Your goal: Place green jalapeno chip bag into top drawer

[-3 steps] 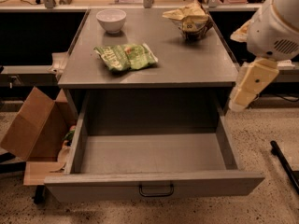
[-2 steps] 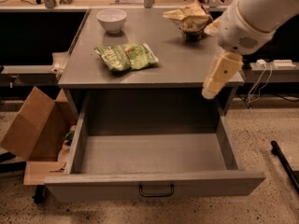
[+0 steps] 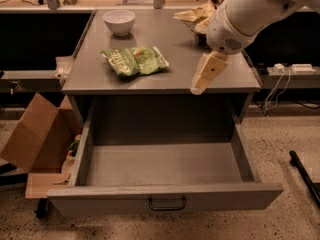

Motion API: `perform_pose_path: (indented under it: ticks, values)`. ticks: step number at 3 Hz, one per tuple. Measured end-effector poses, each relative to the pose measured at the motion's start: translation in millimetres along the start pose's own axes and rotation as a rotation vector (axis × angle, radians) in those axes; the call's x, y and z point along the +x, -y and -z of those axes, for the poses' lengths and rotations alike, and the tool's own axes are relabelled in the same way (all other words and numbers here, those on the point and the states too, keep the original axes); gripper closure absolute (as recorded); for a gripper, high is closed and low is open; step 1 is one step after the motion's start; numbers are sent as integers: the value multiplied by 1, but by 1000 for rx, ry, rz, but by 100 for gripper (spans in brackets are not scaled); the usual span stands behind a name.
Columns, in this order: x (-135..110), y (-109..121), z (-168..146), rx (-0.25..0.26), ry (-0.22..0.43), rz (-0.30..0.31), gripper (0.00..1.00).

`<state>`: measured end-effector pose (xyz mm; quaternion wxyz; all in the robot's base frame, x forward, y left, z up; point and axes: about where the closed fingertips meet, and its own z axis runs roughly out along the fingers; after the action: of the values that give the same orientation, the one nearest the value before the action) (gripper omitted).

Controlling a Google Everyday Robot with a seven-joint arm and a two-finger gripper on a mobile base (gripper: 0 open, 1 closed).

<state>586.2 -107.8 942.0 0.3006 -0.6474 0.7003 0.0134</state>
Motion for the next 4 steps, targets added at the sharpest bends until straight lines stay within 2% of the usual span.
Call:
perform_pose_path:
  ticks: [1,2,3,4]
  values:
    - [-7,12,-16,11,20,26,0]
    - [-28,36,-46,26,48,82,0]
    - [-52,53,-79,23,96,119,0]
    - [-78,62,-107,7,189,116,0]
